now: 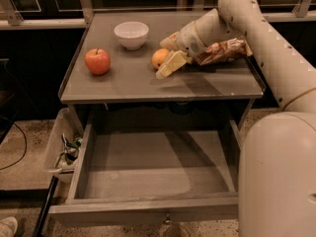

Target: Place orange into top drawer

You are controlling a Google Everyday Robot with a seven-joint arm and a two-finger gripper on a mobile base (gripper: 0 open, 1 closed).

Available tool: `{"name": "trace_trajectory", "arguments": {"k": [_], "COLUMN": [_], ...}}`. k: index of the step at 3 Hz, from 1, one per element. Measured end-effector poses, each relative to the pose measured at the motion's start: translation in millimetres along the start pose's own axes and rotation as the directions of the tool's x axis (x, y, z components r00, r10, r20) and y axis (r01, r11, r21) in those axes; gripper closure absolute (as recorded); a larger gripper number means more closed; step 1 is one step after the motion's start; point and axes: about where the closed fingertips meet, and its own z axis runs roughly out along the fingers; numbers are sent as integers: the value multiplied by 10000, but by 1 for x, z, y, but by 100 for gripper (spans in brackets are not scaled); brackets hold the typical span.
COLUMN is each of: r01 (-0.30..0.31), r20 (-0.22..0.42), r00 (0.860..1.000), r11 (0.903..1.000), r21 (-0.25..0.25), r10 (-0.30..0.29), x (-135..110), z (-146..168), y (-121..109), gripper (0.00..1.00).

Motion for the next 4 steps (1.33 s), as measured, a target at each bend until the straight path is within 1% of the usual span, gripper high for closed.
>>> {"name": "trace_trajectory", "arguments": {"k": [1, 3, 4], "r01": [0, 0, 20], "r20": [0, 0, 56], "r00": [10000, 10000, 10000], "r11": [10000, 10000, 10000], "r21": [0, -1, -5], "r10": [0, 0, -20], "x": [0, 0, -2], "z": [0, 0, 3], "y": [0, 0, 1], "gripper": [41, 88, 100]}}
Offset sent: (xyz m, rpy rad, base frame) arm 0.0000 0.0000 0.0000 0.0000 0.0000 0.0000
